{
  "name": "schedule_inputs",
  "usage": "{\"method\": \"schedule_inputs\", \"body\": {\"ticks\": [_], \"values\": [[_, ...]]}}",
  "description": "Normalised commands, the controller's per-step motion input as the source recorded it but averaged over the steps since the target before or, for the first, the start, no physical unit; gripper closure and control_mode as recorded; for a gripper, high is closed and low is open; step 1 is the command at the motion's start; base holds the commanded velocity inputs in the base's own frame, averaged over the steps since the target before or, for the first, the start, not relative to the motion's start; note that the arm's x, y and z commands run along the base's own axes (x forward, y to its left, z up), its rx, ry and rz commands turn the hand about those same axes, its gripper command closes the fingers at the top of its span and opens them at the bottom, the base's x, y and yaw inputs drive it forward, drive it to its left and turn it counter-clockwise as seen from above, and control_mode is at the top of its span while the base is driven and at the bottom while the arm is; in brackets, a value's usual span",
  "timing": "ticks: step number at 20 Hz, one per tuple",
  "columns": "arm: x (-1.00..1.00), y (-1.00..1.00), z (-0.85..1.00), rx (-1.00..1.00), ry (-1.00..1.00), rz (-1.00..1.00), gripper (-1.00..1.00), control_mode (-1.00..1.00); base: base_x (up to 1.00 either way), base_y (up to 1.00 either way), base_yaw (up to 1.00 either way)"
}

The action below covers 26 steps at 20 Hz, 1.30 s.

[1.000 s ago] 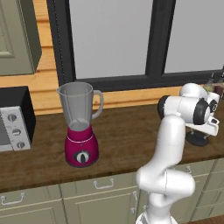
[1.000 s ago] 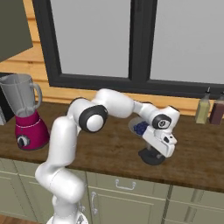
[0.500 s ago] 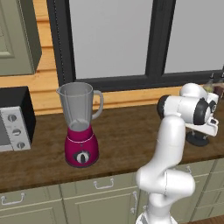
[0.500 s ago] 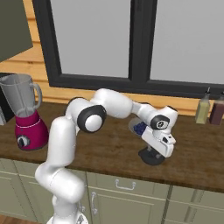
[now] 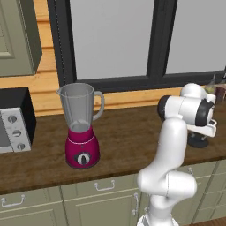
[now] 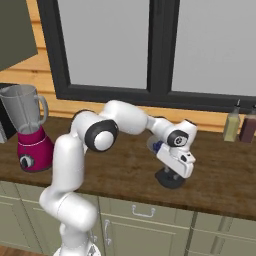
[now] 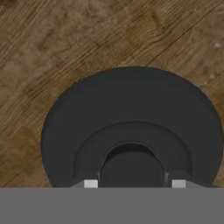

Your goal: Close the lid blender by securely placing the lid on top.

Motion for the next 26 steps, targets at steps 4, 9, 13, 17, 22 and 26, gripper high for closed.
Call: {"method": "schedule_inputs", "body": {"ticks": [4,9,13,17,22,26], "values": [[-0.01,0.28,0.00,0.00,0.00,0.02,1.00,-1.00,0.00,0.00,0.00],[0.00,0.03,0.01,0.00,0.00,0.01,1.00,-1.00,0.00,0.00,0.00],[0.00,0.00,0.00,0.01,0.00,0.00,1.00,-1.00,0.00,0.00,0.00],[-0.02,0.12,0.04,0.00,0.00,0.00,1.00,-1.00,0.00,0.00,0.00],[-0.12,0.06,0.07,0.00,0.00,0.00,1.00,-1.00,0.00,0.00,0.00],[-0.23,0.00,0.17,0.01,-0.06,0.00,1.00,-1.00,0.00,0.00,0.00]]}}
